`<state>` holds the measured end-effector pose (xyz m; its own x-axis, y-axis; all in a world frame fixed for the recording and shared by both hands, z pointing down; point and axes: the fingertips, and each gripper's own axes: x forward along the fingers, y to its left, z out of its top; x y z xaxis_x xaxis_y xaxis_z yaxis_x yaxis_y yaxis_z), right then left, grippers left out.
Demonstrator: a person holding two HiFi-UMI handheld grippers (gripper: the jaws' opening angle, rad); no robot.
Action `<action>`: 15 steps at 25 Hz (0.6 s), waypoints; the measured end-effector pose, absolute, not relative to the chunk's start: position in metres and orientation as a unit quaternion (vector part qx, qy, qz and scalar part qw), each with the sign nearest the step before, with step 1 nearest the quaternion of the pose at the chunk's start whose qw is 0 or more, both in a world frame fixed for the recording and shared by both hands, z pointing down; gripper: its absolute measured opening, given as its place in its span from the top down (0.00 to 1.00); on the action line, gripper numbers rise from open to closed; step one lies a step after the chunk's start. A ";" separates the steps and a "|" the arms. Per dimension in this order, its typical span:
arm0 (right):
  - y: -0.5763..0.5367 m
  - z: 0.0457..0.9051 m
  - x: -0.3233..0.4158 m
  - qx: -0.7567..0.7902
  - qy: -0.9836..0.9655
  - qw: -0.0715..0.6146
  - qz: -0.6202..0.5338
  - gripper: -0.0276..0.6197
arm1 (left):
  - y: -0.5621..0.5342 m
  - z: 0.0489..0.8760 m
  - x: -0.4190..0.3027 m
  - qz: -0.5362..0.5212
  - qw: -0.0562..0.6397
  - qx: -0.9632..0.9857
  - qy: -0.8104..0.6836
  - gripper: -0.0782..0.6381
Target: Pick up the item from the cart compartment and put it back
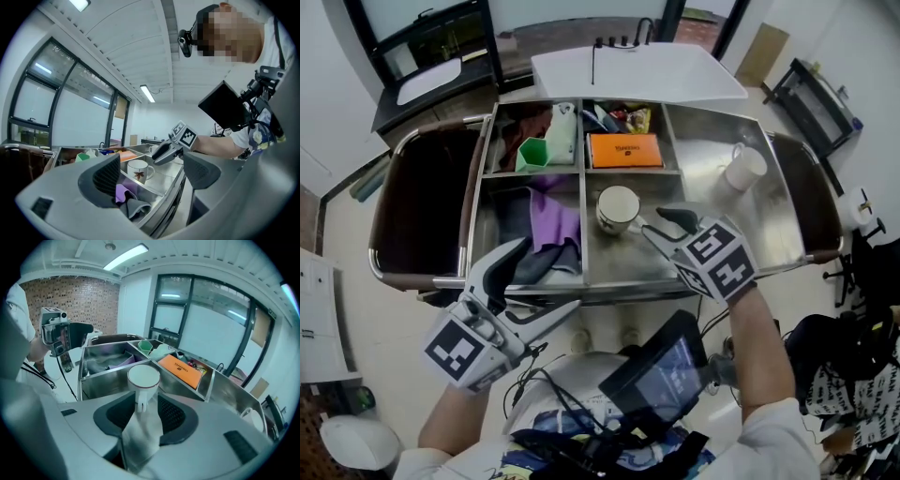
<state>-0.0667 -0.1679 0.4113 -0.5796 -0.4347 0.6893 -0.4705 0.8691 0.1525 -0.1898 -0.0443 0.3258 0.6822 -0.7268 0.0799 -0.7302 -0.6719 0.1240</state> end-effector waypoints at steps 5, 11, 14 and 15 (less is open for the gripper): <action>-0.153 0.370 -0.043 0.314 -0.899 0.303 0.013 0.68 | -0.045 0.328 -0.187 0.011 0.072 0.917 -0.391 0.32; -0.110 0.322 0.010 0.386 -0.903 0.187 -0.005 0.68 | -0.039 0.326 -0.179 0.010 0.065 0.911 -0.406 0.32; -0.078 0.298 0.048 0.417 -0.899 0.131 -0.017 0.68 | -0.033 0.324 -0.175 0.009 0.063 0.902 -0.426 0.32; -0.067 0.291 0.061 0.425 -0.897 0.116 -0.020 0.68 | -0.031 0.323 -0.174 0.009 0.063 0.898 -0.436 0.32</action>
